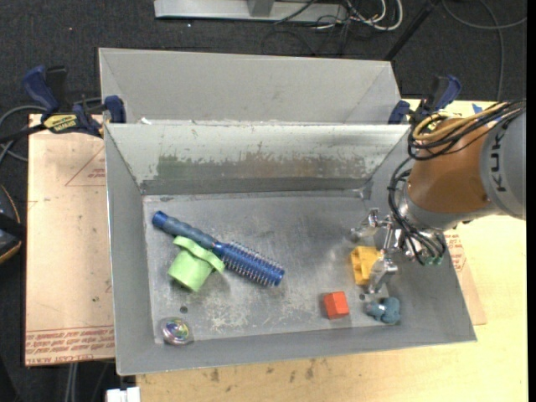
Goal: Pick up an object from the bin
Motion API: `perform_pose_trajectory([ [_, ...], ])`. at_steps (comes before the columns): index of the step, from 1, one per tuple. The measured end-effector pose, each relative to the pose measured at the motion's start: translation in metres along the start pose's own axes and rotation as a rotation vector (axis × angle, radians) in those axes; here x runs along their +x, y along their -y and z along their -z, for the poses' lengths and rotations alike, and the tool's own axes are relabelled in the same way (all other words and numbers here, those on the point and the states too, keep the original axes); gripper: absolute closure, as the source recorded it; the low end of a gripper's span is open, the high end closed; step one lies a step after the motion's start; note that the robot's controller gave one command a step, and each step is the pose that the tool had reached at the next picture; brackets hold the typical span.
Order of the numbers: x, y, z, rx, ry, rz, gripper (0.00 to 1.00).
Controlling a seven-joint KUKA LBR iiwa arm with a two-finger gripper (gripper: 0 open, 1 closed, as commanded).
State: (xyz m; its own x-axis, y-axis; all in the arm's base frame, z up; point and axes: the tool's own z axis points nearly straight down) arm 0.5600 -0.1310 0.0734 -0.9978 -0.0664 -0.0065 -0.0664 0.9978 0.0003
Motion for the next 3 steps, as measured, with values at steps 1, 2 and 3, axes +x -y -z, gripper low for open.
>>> perform_pose_trajectory([
  [1, 0.006, -0.004, 0.002, 0.001, 0.005, -0.265, 0.00],
  [2, 0.005, -0.003, 0.003, 0.002, 0.008, -0.265, 1.00],
  [3, 0.003, -0.004, 0.020, 0.001, -0.001, -0.264, 1.00],
])
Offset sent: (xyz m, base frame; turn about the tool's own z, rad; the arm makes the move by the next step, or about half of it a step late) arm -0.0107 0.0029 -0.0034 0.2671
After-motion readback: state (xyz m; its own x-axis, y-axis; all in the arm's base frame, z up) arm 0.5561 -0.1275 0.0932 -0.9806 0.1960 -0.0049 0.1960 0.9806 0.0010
